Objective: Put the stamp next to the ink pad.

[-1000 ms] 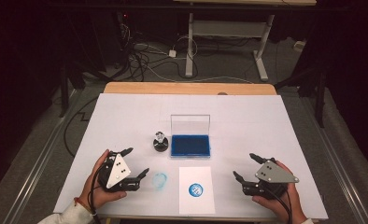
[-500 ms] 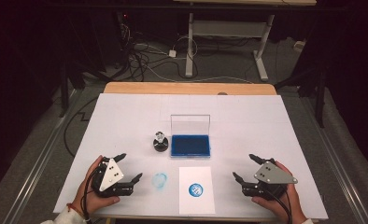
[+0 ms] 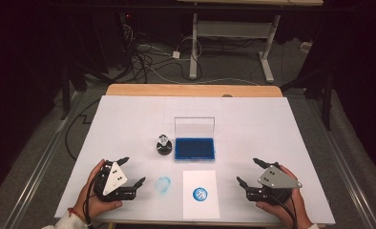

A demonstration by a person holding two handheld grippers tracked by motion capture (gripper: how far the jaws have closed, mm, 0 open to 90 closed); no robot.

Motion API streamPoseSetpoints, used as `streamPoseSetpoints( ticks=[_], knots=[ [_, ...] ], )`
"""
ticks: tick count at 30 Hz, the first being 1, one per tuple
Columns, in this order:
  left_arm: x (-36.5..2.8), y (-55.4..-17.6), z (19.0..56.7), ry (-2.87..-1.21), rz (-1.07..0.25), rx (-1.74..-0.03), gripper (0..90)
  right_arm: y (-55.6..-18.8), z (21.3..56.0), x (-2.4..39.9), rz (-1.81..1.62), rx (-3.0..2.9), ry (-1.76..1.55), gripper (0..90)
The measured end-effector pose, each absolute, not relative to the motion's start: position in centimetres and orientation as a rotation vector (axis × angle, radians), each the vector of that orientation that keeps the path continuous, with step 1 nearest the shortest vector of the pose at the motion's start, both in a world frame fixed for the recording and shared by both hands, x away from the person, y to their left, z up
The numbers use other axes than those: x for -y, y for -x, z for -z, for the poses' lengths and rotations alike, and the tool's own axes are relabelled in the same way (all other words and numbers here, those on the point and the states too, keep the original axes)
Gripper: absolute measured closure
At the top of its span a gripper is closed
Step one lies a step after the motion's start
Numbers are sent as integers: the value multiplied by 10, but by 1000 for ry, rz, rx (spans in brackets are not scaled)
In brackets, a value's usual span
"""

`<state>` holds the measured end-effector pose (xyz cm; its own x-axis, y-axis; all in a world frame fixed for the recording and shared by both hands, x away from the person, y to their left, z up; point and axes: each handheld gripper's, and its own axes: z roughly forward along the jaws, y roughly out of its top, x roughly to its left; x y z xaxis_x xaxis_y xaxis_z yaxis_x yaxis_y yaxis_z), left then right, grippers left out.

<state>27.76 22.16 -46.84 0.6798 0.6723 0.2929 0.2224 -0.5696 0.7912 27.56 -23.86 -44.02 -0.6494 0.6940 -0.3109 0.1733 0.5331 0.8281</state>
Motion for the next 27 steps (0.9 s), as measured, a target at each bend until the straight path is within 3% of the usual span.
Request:
streamPoseSetpoints(
  ticks=[27],
  knots=[
    [-222,-280,467,-2133,-748,-690,162,-278,441,240,-1060,-2136,-704,228]
  ],
)
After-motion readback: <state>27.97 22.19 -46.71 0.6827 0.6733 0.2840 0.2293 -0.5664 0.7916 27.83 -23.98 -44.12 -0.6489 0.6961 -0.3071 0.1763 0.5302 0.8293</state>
